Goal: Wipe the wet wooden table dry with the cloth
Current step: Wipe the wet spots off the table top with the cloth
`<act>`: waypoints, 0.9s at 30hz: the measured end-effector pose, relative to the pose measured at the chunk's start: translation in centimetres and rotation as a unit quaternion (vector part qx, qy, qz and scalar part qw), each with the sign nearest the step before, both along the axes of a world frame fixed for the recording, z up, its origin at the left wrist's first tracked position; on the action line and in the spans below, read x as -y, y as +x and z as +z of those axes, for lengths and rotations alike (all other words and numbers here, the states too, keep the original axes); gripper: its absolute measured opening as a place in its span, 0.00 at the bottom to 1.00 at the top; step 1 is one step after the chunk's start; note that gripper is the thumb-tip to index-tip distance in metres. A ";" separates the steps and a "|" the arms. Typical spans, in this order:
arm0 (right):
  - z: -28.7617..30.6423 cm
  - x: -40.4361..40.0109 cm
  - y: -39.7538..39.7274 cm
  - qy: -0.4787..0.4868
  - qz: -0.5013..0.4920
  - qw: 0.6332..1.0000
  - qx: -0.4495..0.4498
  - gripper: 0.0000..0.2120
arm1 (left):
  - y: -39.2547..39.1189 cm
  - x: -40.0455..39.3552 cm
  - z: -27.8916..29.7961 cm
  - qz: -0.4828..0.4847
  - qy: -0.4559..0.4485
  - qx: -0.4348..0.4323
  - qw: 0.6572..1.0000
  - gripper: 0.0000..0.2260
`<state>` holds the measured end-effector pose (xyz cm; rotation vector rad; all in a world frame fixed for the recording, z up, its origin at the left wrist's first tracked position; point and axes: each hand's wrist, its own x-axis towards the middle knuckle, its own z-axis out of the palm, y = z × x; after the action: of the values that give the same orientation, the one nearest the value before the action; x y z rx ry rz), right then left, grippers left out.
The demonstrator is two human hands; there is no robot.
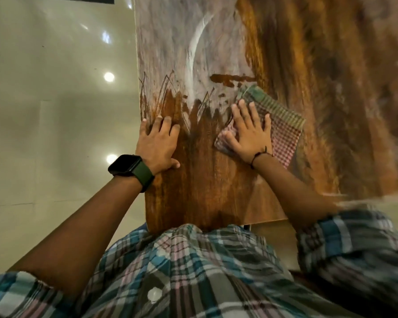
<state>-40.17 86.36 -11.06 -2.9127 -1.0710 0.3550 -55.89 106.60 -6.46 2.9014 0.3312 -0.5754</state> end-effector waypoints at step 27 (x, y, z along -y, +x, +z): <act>-0.1 -1.3 -1.0 -0.008 0.088 0.996 0.030 0.35 | 0.4 0.5 0.5 0.021 0.013 -0.016 1.000 0.43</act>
<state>-41.20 87.62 -11.21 -2.8665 -1.3453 0.2823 -55.47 106.14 -5.91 2.9042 0.4061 -0.6150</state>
